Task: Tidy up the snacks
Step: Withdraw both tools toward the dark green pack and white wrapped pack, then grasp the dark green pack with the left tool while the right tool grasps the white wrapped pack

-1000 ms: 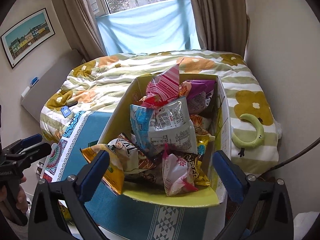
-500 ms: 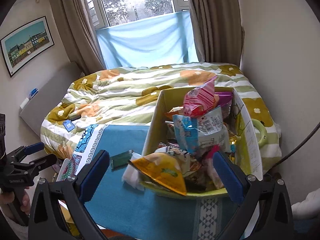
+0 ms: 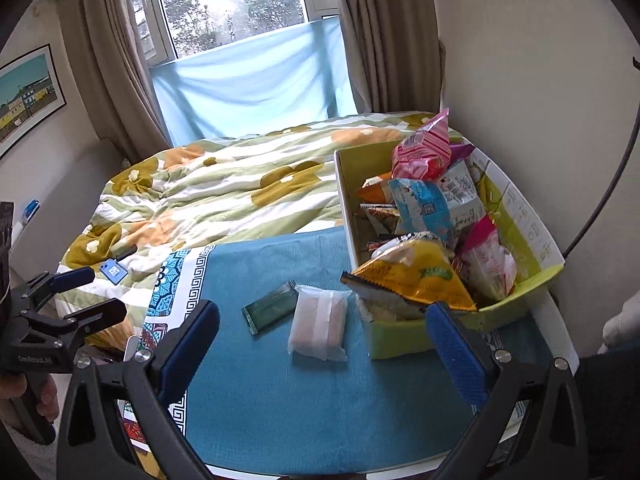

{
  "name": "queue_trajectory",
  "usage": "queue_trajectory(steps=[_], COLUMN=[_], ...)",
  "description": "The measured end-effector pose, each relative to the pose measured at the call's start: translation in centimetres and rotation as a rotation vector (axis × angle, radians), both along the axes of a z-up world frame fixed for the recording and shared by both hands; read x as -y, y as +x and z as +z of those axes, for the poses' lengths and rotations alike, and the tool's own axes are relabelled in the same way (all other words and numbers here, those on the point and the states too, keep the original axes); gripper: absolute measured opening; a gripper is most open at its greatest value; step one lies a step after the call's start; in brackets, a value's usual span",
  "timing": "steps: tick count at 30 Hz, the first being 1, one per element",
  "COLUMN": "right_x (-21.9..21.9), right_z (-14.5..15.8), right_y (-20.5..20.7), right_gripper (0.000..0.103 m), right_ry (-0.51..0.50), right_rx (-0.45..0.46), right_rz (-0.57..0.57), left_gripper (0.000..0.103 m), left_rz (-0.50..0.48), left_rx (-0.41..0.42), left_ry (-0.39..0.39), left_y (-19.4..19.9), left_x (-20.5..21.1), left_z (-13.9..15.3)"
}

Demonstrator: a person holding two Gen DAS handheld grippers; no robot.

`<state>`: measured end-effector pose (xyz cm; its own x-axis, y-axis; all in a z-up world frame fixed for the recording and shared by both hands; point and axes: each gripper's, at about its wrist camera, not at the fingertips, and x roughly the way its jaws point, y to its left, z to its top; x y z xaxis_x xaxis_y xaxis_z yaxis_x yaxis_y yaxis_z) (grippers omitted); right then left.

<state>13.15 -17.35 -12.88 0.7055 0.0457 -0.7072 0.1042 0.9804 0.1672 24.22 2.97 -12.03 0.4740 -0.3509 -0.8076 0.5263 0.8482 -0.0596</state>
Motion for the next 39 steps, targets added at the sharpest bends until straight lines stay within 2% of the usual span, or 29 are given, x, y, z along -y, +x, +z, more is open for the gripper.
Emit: queue_trajectory(steps=[7,14,17,19,23,27,30,31,34,39], right_x=[-2.0,-2.3,-2.3,-2.4,-2.8,-3.2,-3.1,-3.2,-3.2,-3.2], right_z=[-4.6,-9.7,-11.2,-12.0,-13.1,-13.8,-14.3,-14.5,-14.7,-15.1], right_y=[0.8,2.8,3.5,4.0,4.8,5.3,5.6,5.6,5.7,6.6], right_gripper=[0.103,0.103,0.103,0.103,0.103,0.103,0.098,0.097,0.096,0.096], right_ry=[-0.015,-0.005,-0.008,0.0,0.007,-0.002,-0.007,-0.003,-0.001,-0.01], right_rx=[-0.043,-0.091,-0.106,-0.116,-0.131,-0.137,-0.153,-0.156,-0.159,-0.172], right_rz=[-0.075,-0.127,-0.148,-0.154,-0.152,-0.147,-0.139,-0.136,-0.129,-0.116], left_gripper=[0.101,0.085,0.076,0.073,0.064,0.063,0.053,0.045,0.041,0.041], left_rz=[-0.197,-0.345,-0.384,-0.403,-0.434,-0.451,-0.464,-0.465,-0.461,-0.436], left_rx=[-0.063,-0.116,-0.137,-0.143,-0.152,-0.153,-0.145,-0.139,-0.143,-0.148], left_ry=[0.069,0.156,0.191,0.202,0.219,0.232,0.229,0.227,0.221,0.22], left_y=[4.2,7.1,7.9,8.3,8.6,8.8,8.6,8.5,8.6,8.7], left_x=[3.4,7.3,8.4,8.9,9.5,10.0,10.2,10.2,10.1,9.5], left_z=[-6.4,-13.7,-16.1,-17.1,-18.3,-18.5,-18.3,-18.3,-18.2,-18.2])
